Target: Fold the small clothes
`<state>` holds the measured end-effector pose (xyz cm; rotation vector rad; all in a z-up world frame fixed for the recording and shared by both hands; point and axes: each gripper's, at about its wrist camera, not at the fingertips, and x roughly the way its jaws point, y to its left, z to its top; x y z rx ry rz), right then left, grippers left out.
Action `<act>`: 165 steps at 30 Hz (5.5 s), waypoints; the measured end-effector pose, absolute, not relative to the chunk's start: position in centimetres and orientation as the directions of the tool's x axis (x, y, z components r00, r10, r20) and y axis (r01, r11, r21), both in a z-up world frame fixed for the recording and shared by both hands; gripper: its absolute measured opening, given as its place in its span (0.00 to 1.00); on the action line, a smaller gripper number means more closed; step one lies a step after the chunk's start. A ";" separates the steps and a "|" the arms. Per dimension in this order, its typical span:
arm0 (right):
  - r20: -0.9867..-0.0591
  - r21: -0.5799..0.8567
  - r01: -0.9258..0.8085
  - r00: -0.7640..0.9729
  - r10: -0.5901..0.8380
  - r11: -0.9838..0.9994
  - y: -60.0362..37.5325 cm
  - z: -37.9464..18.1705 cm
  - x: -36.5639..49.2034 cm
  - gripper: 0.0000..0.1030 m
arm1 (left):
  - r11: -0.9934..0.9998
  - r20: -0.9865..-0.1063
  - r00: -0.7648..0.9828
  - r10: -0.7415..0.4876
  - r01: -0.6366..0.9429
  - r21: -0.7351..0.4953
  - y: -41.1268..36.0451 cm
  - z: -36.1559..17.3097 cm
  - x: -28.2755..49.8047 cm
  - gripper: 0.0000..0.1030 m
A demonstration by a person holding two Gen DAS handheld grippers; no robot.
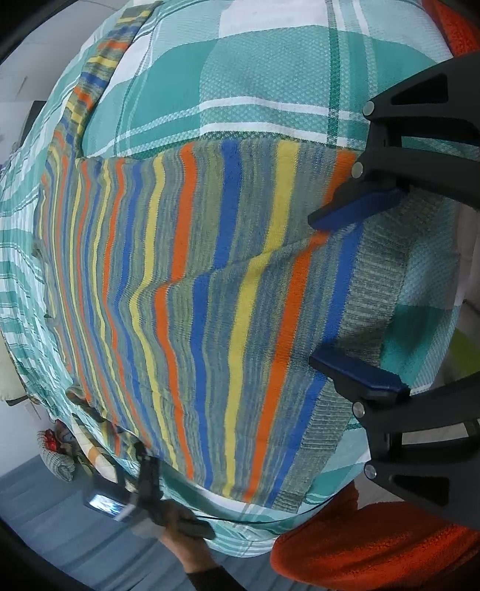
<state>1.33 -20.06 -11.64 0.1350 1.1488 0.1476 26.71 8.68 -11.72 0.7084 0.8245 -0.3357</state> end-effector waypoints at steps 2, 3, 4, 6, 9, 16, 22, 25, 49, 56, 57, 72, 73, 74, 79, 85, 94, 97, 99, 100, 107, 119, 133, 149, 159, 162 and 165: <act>-0.897 0.178 -0.046 0.402 0.181 0.983 -19.9 -11.7 1.5 0.68 | 0.737 -0.816 0.575 -0.059 0.576 0.354 8.9 -11.6 27.1 0.05; -0.897 0.180 -0.045 0.402 0.183 0.983 -20.0 -11.7 1.6 0.69 | 0.756 -0.816 0.569 -0.103 0.578 0.307 9.5 -10.7 27.3 0.05; -0.896 0.183 -0.045 0.403 0.186 0.982 -20.0 -11.7 1.6 0.70 | 0.804 -0.811 0.558 -0.175 0.557 0.209 10.7 -9.0 27.8 0.04; -0.896 0.183 -0.045 0.404 0.186 0.982 -20.0 -11.8 1.6 0.70 | 0.883 -0.777 0.569 -0.269 0.467 0.036 13.6 -5.7 29.1 0.04; -0.897 0.172 -0.048 0.405 0.177 0.984 -19.8 -11.8 1.7 0.70 | 0.938 -0.706 0.626 -0.331 0.300 -0.174 18.8 -2.0 31.3 0.04; -0.901 0.162 -0.044 0.402 0.166 0.986 -19.3 -12.1 2.0 0.74 | 0.936 -0.785 0.581 -0.215 -0.107 -0.336 28.0 -5.9 36.6 0.03; -0.903 0.148 -0.058 0.399 0.159 0.987 -18.7 -12.4 2.3 0.82 | 0.917 -0.817 0.546 -0.183 -0.205 -0.343 29.2 -8.8 36.1 0.02; -0.906 0.125 -0.071 0.398 0.144 0.990 -18.2 -12.5 2.4 0.83 | 0.910 -0.847 0.504 -0.169 -0.251 -0.330 30.0 -10.4 35.7 0.03; -0.901 0.115 -0.061 0.413 0.130 0.991 -18.0 -12.3 2.3 0.83 | 0.810 -0.741 0.531 -0.411 -0.159 -0.564 32.2 -9.2 31.2 0.03; -0.906 0.095 -0.061 0.409 0.111 0.994 -17.8 -12.5 2.5 0.84 | 0.870 -0.854 0.423 -0.303 -0.243 -0.430 31.9 -11.9 32.0 0.05; -0.906 0.093 -0.059 0.409 0.109 0.994 -17.7 -12.5 2.5 0.84 | 0.869 -0.858 0.422 -0.294 -0.255 -0.424 31.9 -12.2 32.1 0.10; -0.839 0.067 0.015 0.542 0.048 0.998 -21.7 -6.0 2.0 0.84 | 0.965 -0.807 0.530 -0.260 0.169 -0.200 16.8 -3.1 16.1 0.76; -0.841 0.066 0.011 0.538 0.049 0.998 -21.9 -5.8 2.7 0.84 | 0.948 -0.815 0.493 -0.304 0.239 -0.209 14.0 -3.5 14.6 0.76; -0.846 0.073 -0.001 0.529 0.062 0.997 -21.9 -5.7 3.2 0.83 | 0.937 -0.826 0.461 -0.323 0.279 -0.211 11.8 -4.0 13.3 0.76; -0.870 0.153 0.036 0.479 0.117 0.988 -23.5 -5.8 2.1 0.83 | 0.929 -0.848 0.382 -0.369 0.189 -0.319 10.3 -7.7 7.6 0.76; -0.896 0.267 0.137 0.399 0.194 0.954 -28.0 -8.5 -2.2 0.73 | 0.891 -0.842 0.295 -0.452 0.096 -0.444 12.6 -11.3 3.9 0.68; -0.880 0.421 0.097 0.286 0.380 0.902 -26.9 -12.7 -0.9 0.06 | 0.849 -0.818 0.231 -0.527 0.196 -0.491 11.1 -10.6 4.3 0.04; -0.895 0.381 0.071 0.278 0.348 0.922 -27.0 -10.3 -2.2 0.06 | 0.848 -0.822 0.225 -0.523 0.235 -0.475 11.7 -8.8 2.9 0.03; -0.911 0.350 0.076 0.258 0.321 0.934 -26.9 -10.0 -2.6 0.06 | 0.862 -0.843 0.209 -0.495 0.239 -0.447 11.0 -9.3 3.2 0.03; -0.919 0.337 0.079 0.245 0.310 0.938 -26.9 -10.4 -2.4 0.06 | 0.875 -0.861 0.199 -0.468 0.245 -0.418 10.4 -10.0 3.4 0.03; -0.957 0.232 0.092 0.202 0.210 0.968 -25.4 -12.9 -1.0 0.06 | 0.915 -0.906 0.206 -0.370 0.251 -0.316 8.7 -11.3 3.4 0.15; -0.892 0.084 0.130 0.451 0.016 0.988 -25.0 -5.7 -2.0 0.56 | 0.969 -0.805 0.550 -0.221 0.220 -0.116 9.5 -2.2 1.6 0.83; -0.853 -0.024 -0.106 0.521 0.035 0.994 -17.2 -12.8 4.4 0.95 | 0.937 -0.809 0.535 -0.244 0.346 -0.054 1.9 -11.8 4.1 0.85; -0.805 -0.081 -0.134 0.594 0.014 0.988 -16.7 -13.9 3.1 1.00 | 0.935 -0.816 0.532 -0.227 0.354 -0.029 1.1 -12.1 4.0 0.89; -0.803 -0.084 -0.128 0.596 0.009 0.988 -16.7 -13.9 2.9 1.00 | 0.935 -0.815 0.537 -0.220 0.354 -0.019 0.9 -12.2 4.0 0.91; -0.804 -0.086 -0.124 0.595 0.005 0.989 -16.7 -13.9 3.0 1.00 | 0.935 -0.815 0.536 -0.220 0.355 -0.019 0.9 -12.2 4.0 0.91; -0.805 -0.086 -0.123 0.594 0.004 0.989 -16.7 -13.9 3.0 1.00 | 0.935 -0.814 0.537 -0.219 0.354 -0.018 0.8 -12.2 3.9 0.91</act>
